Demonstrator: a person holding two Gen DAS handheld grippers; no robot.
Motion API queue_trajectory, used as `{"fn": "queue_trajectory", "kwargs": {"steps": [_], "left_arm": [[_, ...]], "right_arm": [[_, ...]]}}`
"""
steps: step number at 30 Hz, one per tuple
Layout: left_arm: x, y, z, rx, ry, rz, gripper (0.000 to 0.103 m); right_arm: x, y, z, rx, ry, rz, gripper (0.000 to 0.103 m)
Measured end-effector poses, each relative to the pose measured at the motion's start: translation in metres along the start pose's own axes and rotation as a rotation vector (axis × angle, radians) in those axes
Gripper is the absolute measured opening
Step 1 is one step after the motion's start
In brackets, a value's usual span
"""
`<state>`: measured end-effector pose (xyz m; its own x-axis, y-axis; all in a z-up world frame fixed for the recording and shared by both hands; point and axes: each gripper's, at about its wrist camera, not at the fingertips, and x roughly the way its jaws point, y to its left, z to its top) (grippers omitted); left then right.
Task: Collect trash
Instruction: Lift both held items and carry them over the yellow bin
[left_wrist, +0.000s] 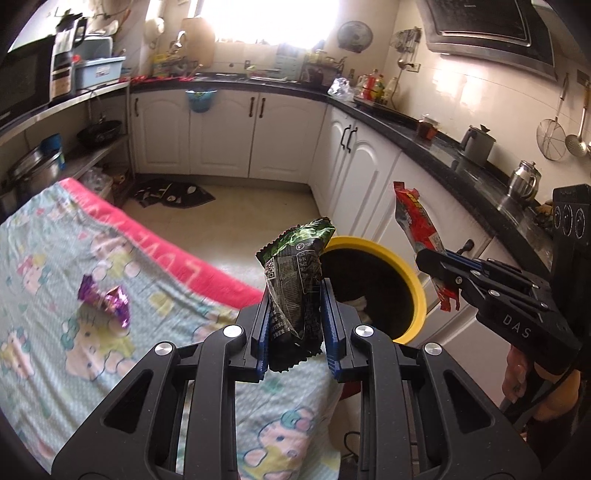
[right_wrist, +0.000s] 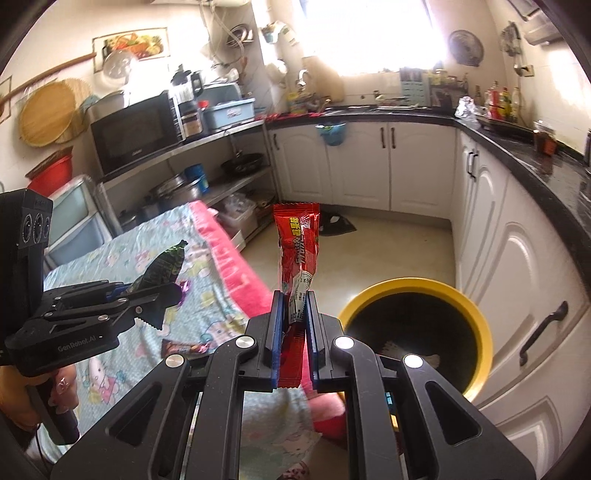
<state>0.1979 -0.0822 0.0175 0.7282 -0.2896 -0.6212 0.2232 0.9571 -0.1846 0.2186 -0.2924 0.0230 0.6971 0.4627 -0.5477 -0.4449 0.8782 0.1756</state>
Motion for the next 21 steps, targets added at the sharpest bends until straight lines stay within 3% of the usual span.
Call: {"fn": "queue_trajectory", "kwargs": {"steps": [21], "left_arm": [[0.068, -0.061, 0.045, 0.072, 0.021, -0.138, 0.017]], "right_arm": [[-0.034, -0.078, 0.006, 0.129, -0.099, -0.180, 0.011]]}}
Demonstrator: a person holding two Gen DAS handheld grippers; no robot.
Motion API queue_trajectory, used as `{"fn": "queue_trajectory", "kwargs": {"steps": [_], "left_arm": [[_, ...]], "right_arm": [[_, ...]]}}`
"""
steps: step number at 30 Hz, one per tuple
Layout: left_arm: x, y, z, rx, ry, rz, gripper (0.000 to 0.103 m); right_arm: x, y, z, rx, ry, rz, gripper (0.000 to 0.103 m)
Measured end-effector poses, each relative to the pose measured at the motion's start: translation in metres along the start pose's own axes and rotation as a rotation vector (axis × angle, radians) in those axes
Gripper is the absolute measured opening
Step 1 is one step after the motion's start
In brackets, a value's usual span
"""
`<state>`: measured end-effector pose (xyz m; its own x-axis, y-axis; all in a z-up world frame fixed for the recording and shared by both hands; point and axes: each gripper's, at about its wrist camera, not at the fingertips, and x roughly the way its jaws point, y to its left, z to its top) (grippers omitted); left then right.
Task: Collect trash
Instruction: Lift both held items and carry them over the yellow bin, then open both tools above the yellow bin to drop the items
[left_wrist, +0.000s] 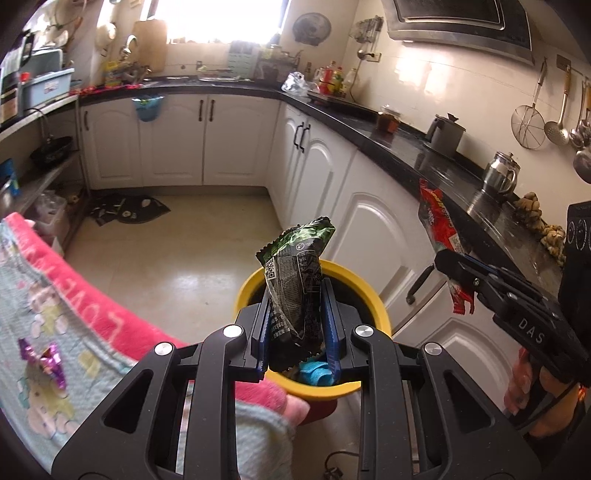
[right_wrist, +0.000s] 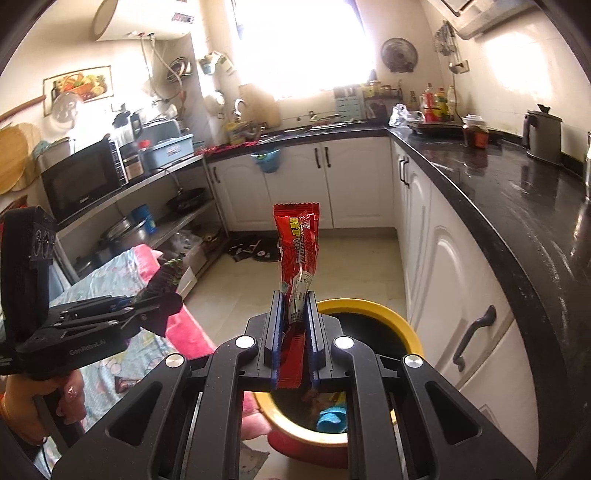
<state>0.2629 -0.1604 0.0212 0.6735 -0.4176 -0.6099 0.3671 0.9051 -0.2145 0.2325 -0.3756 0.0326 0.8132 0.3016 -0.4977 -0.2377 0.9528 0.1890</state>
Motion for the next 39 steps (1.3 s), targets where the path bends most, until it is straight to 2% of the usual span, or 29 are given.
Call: {"fn": "queue_trajectory", "kwargs": {"steps": [12, 21, 26, 29, 31, 33, 34, 36, 38, 39], "left_arm": [[0.062, -0.012, 0.012, 0.016, 0.074, -0.037, 0.018], [0.111, 0.002, 0.004, -0.034, 0.157, -0.071, 0.018], [0.133, 0.008, -0.002, -0.055, 0.216, -0.081, 0.019], [0.136, 0.010, -0.003, -0.043, 0.223, -0.072, 0.027], [0.136, 0.016, -0.003, -0.048, 0.225, -0.053, 0.035], [0.135, 0.020, -0.004, -0.054, 0.225, -0.041, 0.036], [0.133, 0.022, -0.006, -0.059, 0.225, -0.042, 0.041], [0.130, 0.025, -0.008, -0.063, 0.222, -0.033, 0.048], [0.125, 0.028, -0.009, -0.071, 0.213, -0.026, 0.051], [0.121, 0.030, -0.009, -0.081, 0.207, -0.026, 0.056]], "right_arm": [[0.029, -0.030, -0.013, 0.066, 0.050, -0.050, 0.012], [0.070, -0.047, -0.030, 0.127, 0.138, -0.051, 0.012], [0.102, -0.057, -0.046, 0.158, 0.216, -0.060, 0.015], [0.119, -0.067, -0.055, 0.197, 0.263, -0.064, 0.015], [0.126, -0.071, -0.059, 0.207, 0.290, -0.071, 0.019], [0.128, -0.071, -0.061, 0.208, 0.303, -0.081, 0.026], [0.128, -0.071, -0.062, 0.207, 0.302, -0.087, 0.028], [0.126, -0.071, -0.061, 0.204, 0.296, -0.115, 0.041], [0.123, -0.070, -0.059, 0.202, 0.285, -0.124, 0.044], [0.121, -0.072, -0.060, 0.200, 0.282, -0.132, 0.045]]}}
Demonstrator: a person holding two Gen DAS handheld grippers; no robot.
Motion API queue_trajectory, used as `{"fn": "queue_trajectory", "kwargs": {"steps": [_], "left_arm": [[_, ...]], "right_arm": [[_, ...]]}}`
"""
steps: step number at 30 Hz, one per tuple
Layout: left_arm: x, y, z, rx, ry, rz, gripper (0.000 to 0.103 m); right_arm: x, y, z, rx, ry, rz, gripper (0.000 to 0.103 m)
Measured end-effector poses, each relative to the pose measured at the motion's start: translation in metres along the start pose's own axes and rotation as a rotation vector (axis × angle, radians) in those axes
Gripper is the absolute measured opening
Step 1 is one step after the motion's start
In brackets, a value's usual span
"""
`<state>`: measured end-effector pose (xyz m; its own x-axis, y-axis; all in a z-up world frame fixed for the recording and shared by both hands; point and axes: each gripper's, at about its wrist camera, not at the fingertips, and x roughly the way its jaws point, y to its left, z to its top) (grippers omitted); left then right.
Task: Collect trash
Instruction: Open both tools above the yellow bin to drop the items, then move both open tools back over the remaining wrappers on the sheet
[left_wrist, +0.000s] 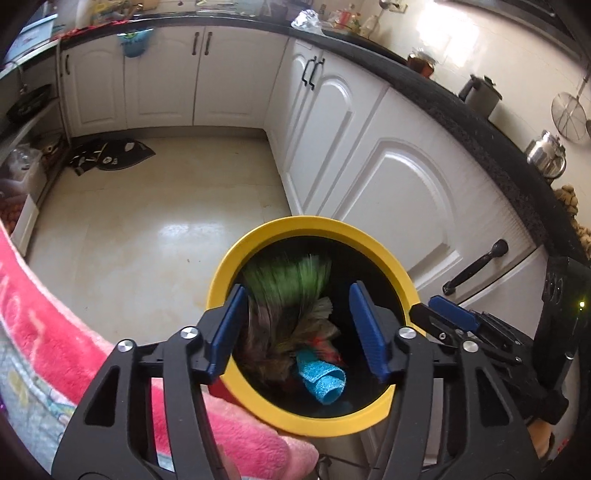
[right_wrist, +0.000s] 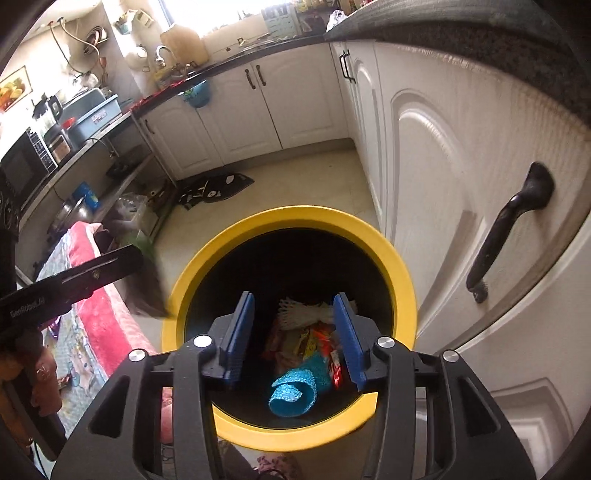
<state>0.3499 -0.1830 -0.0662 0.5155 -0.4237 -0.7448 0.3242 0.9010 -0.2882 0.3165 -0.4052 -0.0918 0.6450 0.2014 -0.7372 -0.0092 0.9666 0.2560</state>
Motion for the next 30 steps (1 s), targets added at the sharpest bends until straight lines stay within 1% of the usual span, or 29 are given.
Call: {"fn": "queue_trajectory", "kwargs": {"steps": [3, 6, 8, 10, 12, 16, 20, 24, 30], "left_arm": [[-0.010, 0.003, -0.001, -0.010, -0.022, 0.010, 0.066], [-0.021, 0.006, -0.003, -0.025, -0.045, 0.016, 0.076], [-0.032, 0.008, -0.004, -0.029, -0.068, 0.022, 0.078], [-0.046, 0.009, -0.004, -0.029, -0.097, 0.036, 0.092], [-0.057, 0.011, -0.006, -0.023, -0.118, 0.057, 0.092], [-0.077, 0.016, -0.008, -0.022, -0.143, 0.113, 0.092], [-0.098, 0.026, -0.012, -0.039, -0.175, 0.140, 0.092], [-0.121, 0.035, -0.018, -0.057, -0.209, 0.170, 0.092], [-0.151, 0.049, -0.029, -0.079, -0.252, 0.211, 0.092]], "right_arm": [[-0.010, 0.005, 0.001, -0.018, -0.032, -0.032, 0.052], [-0.021, 0.008, 0.001, -0.017, -0.053, -0.033, 0.056], [-0.029, 0.011, 0.000, -0.033, -0.075, -0.051, 0.060], [-0.039, 0.015, 0.000, -0.039, -0.100, -0.059, 0.065], [-0.046, 0.017, -0.001, -0.036, -0.116, -0.049, 0.070], [-0.061, 0.030, -0.002, -0.068, -0.145, -0.047, 0.073], [-0.073, 0.039, -0.003, -0.089, -0.167, -0.024, 0.077], [-0.086, 0.050, -0.004, -0.106, -0.190, 0.005, 0.079], [-0.104, 0.072, -0.004, -0.150, -0.217, 0.041, 0.080]]}}
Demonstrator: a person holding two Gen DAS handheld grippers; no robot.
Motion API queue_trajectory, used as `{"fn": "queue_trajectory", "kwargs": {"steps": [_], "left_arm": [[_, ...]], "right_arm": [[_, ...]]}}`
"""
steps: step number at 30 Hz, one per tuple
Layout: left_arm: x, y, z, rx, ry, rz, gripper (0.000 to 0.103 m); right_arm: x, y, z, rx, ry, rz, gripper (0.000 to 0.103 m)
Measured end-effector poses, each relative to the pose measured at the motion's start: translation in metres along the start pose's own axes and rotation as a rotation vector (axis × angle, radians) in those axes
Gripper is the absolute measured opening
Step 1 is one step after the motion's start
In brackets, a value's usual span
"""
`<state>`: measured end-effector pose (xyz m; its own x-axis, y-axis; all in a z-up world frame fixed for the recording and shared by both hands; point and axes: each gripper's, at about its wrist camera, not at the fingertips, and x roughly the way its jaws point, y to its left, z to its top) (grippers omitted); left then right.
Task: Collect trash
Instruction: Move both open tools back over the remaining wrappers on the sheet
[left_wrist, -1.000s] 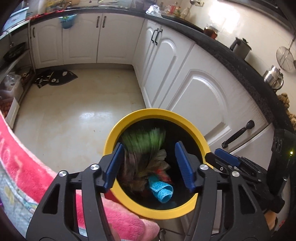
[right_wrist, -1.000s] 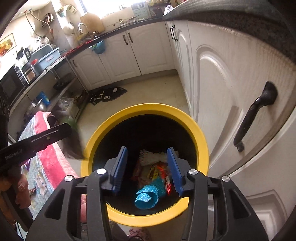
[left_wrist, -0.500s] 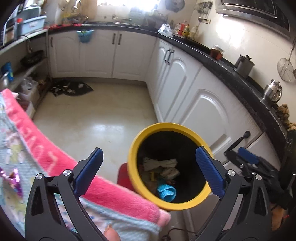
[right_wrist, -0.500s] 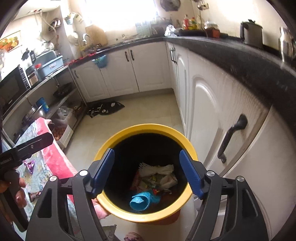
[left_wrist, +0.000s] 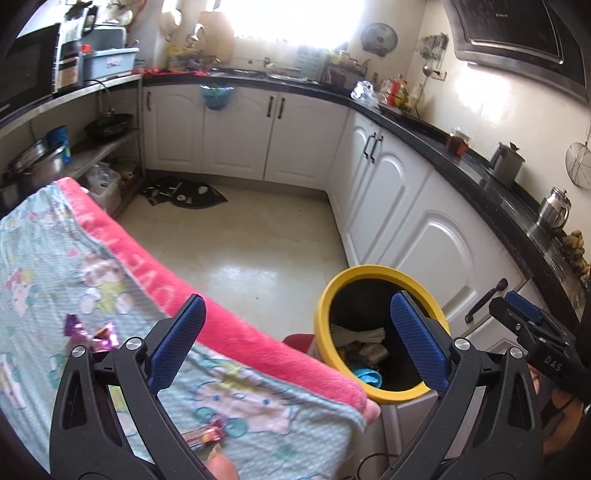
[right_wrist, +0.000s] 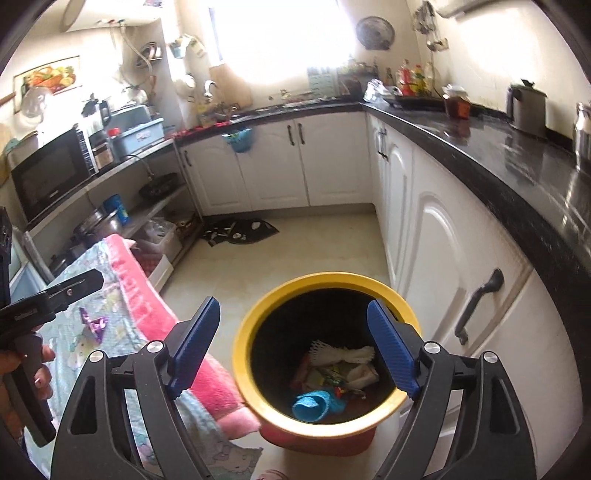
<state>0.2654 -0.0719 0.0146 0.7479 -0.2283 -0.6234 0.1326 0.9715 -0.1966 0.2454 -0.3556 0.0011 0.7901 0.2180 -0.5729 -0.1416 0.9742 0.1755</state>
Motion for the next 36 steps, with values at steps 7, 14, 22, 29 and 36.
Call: {"fn": "queue_trajectory", "kwargs": {"steps": [7, 14, 22, 29, 36], "left_arm": [[-0.033, 0.026, -0.007, -0.007, -0.052, 0.055, 0.092], [-0.060, 0.054, -0.013, -0.036, -0.085, 0.089, 0.092], [-0.083, 0.095, -0.022, -0.111, -0.119, 0.125, 0.092], [-0.099, 0.130, -0.032, -0.148, -0.124, 0.179, 0.092], [-0.106, 0.160, -0.046, -0.198, -0.099, 0.229, 0.092]], "right_arm": [[-0.013, 0.036, 0.002, -0.057, -0.020, 0.071, 0.080], [-0.020, 0.074, -0.002, -0.107, -0.009, 0.150, 0.081], [-0.022, 0.129, -0.011, -0.219, 0.020, 0.216, 0.081], [-0.018, 0.176, -0.019, -0.300, 0.037, 0.289, 0.081], [-0.008, 0.213, -0.030, -0.377, 0.086, 0.364, 0.082]]}}
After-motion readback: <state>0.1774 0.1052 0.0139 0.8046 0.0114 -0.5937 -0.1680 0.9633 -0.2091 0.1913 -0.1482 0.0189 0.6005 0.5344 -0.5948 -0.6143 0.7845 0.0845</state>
